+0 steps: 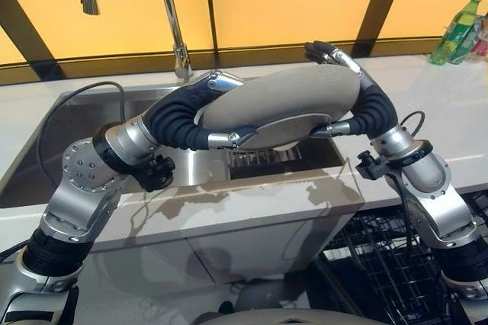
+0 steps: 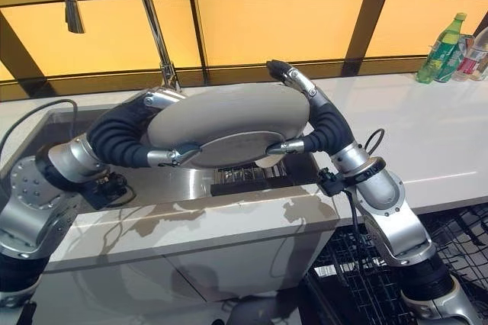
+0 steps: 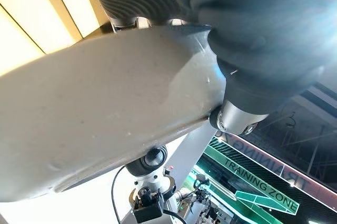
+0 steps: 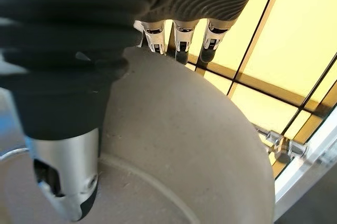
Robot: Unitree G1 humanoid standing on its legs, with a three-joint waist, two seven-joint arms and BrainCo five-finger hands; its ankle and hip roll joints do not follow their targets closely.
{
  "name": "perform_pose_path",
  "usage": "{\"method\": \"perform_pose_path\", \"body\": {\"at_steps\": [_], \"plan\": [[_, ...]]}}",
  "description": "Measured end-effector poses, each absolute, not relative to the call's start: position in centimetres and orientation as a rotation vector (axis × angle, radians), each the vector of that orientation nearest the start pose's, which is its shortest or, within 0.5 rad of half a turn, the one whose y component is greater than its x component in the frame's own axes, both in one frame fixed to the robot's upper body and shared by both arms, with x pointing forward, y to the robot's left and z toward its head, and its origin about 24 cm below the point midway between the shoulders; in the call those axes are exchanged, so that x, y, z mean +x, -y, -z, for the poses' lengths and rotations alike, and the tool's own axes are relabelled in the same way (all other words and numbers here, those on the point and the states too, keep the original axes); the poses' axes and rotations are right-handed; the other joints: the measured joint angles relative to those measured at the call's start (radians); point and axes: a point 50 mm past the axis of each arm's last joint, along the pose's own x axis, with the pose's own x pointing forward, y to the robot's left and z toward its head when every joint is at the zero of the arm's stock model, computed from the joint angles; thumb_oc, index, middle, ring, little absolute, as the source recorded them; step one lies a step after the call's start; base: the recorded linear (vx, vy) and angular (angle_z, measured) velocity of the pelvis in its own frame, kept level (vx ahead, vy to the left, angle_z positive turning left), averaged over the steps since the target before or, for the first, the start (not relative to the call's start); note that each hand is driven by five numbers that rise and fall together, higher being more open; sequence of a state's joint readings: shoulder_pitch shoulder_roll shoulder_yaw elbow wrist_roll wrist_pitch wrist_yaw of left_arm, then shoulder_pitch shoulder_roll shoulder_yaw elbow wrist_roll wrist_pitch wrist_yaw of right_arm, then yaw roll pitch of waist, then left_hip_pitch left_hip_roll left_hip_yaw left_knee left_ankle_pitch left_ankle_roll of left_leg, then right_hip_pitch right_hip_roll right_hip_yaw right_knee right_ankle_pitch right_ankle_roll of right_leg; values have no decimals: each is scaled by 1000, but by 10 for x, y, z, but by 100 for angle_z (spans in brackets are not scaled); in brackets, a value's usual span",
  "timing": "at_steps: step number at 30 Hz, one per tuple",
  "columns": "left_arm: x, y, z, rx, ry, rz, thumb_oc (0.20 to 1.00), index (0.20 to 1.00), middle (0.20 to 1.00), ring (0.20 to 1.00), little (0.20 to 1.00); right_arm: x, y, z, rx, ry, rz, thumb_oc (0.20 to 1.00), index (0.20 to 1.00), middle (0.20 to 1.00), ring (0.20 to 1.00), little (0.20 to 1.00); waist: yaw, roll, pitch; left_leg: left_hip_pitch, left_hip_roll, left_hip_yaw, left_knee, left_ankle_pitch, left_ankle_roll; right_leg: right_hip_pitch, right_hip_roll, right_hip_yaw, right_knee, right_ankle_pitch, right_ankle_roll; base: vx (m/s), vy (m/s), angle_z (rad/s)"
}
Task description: Pick up plates and place into dishwasher.
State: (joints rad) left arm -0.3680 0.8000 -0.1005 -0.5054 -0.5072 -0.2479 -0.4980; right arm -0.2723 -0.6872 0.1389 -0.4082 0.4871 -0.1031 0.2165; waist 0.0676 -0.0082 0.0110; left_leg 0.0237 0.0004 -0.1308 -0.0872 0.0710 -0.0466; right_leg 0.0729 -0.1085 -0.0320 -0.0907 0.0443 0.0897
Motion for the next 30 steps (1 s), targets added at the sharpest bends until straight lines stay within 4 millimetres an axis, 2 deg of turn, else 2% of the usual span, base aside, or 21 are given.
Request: {"method": "perform_pose_path", "body": {"at_steps": [4, 5, 6, 7, 8, 9, 14, 18, 25, 30], "plan": [[216, -144, -255, 456, 886, 972, 200, 200, 200, 200, 200, 243, 141, -196, -140, 479, -923, 1000, 1000, 1000, 1000, 1000, 1, -3, -6, 2, 0, -2, 0, 0, 0, 3, 0, -2, 0, 0, 0, 0, 0, 0], [216, -144, -256, 451, 891, 979, 200, 200, 200, 200, 200, 241, 138, -192, -128, 441, -981, 896, 896, 896, 896, 896, 3, -4, -7, 3, 0, -3, 0, 0, 0, 5, 0, -3, 0, 0, 0, 37, -3, 4], [215, -145, -257, 445, 897, 986, 200, 200, 200, 200, 200, 240, 135, -187, -113, 400, -1038, 674, 674, 674, 674, 674, 4, -6, -8, 4, -1, -5, 0, 1, 1, 8, 0, -4, 0, 0, 0, 37, -1, 4], [215, -145, -257, 447, 896, 990, 200, 200, 200, 200, 200, 239, 133, -184, -103, 377, -1069, 573, 573, 573, 573, 573, 4, -8, -10, 6, -1, -6, 0, 0, 1, 10, 0, -4, 0, -1, 0, 33, 1, 2], [215, -145, -257, 449, 895, 990, 200, 200, 200, 200, 200, 239, 133, -183, -99, 364, -1090, 416, 416, 416, 416, 416, 5, -10, -11, 8, -1, -6, 0, 0, 1, 12, 0, -4, 0, -1, 0, 0, 0, 0], [215, -146, -258, 452, 894, 991, 200, 200, 200, 200, 200, 238, 133, -182, -100, 354, -1106, 200, 200, 200, 200, 200, 7, -11, -11, 11, -2, -6, 0, 0, 1, 15, 0, -4, 0, -1, 0, 0, 0, 0], [214, -148, -259, 450, 878, 1005, 200, 200, 200, 200, 200, 235, 133, -179, -125, 328, -1163, 200, 200, 200, 200, 200, 7, -17, -23, 21, -2, -7, 0, -3, 1, 25, 0, -4, 0, -4, 1, 0, 0, 0], [215, -149, -259, 423, 877, 1003, 200, 200, 200, 200, 200, 236, 133, -182, -104, 366, -1139, 200, 200, 200, 200, 200, 6, -17, -27, 23, -3, -7, 0, -3, 3, 25, -1, -3, 0, -3, 1, 0, 0, 0], [217, -155, -263, 388, 908, 957, 200, 200, 200, 200, 200, 237, 126, -189, 20, 486, -1046, 200, 200, 200, 200, 200, 4, -12, -30, 28, -2, -5, 0, -3, 2, 26, -1, -2, 0, -4, 0, 0, 0, 0], [220, -154, -260, 359, 897, 936, 200, 200, 200, 200, 200, 233, 126, -181, 117, 511, -978, 200, 200, 200, 200, 200, 3, -2, -35, 32, -1, -2, 0, -3, 1, 28, 0, -1, 0, -4, -1, -7, -5, 0]]}}
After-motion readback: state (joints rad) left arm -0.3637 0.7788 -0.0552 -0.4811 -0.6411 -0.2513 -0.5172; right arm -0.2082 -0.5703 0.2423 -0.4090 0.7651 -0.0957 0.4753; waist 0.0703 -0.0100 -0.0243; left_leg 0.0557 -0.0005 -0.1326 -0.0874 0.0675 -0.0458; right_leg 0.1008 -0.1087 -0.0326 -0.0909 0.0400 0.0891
